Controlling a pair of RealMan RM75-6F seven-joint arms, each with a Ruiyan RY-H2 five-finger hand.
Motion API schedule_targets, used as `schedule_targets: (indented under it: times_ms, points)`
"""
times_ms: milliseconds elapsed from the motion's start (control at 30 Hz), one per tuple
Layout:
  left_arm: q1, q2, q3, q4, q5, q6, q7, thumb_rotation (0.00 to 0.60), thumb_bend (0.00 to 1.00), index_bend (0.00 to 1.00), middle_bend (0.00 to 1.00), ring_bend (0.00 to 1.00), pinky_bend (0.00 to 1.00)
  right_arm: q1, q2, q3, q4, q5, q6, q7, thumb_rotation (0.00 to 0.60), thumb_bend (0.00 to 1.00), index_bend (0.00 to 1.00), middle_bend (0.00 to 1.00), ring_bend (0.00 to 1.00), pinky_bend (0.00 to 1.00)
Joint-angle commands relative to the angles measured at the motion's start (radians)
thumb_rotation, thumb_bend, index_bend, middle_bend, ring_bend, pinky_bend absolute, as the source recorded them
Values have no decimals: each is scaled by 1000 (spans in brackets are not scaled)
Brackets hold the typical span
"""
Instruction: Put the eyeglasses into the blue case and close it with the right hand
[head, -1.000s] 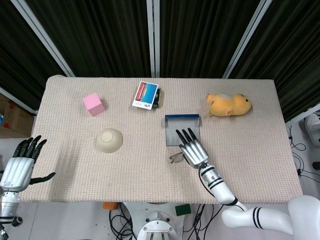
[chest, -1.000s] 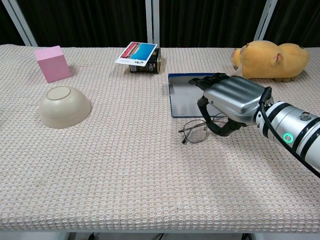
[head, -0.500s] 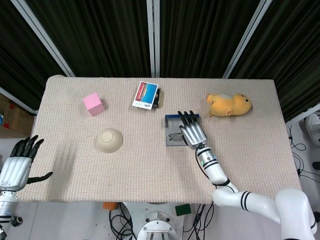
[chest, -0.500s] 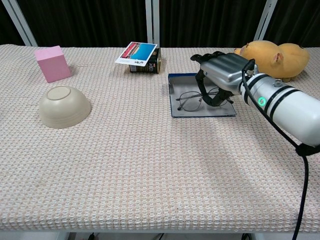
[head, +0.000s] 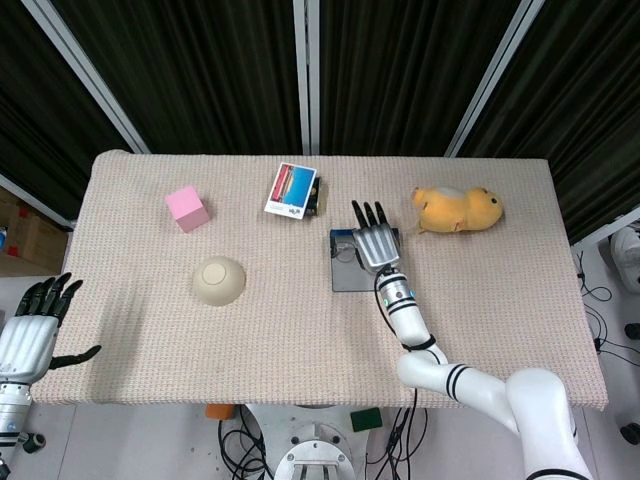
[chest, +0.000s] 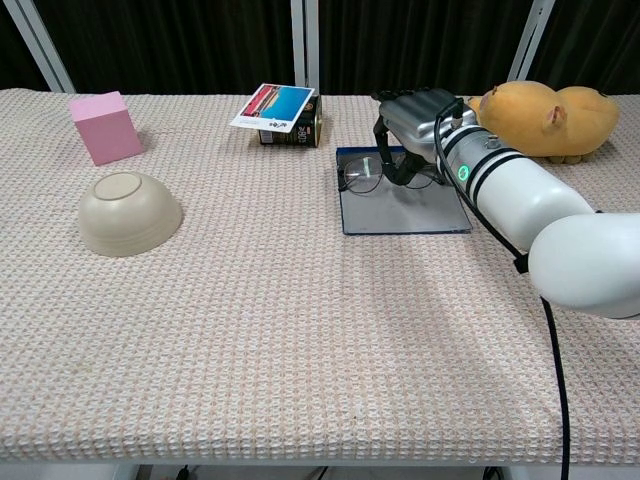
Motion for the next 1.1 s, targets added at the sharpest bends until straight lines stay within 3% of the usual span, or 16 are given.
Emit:
schedule_targets:
  times_ms: [33, 433, 800, 1100]
  points:
    - [0, -1, 0, 2, 1, -1, -2, 448, 19, 88, 0, 0, 73, 11, -18, -7, 34, -10, 6, 5, 600, 477, 713, 0, 0, 0]
    - [-4, -9, 0, 13, -1, -11, -9, 449, 19, 88, 0, 0, 74, 18, -24, -50, 94, -64, -2, 18, 600, 459, 590, 0, 0, 0]
    - [-8, -7, 2, 3, -1, -18, 2, 449, 18, 89, 0, 0, 74, -16, 15, -76, 49, -97, 28, 28, 600, 444, 323, 0, 0, 0]
    - [-6, -7, 3, 2, -1, -17, 4, 452, 18, 88, 0, 0, 74, -105, 112, -161, -96, -193, 109, 93, 600, 444, 361, 0, 0, 0]
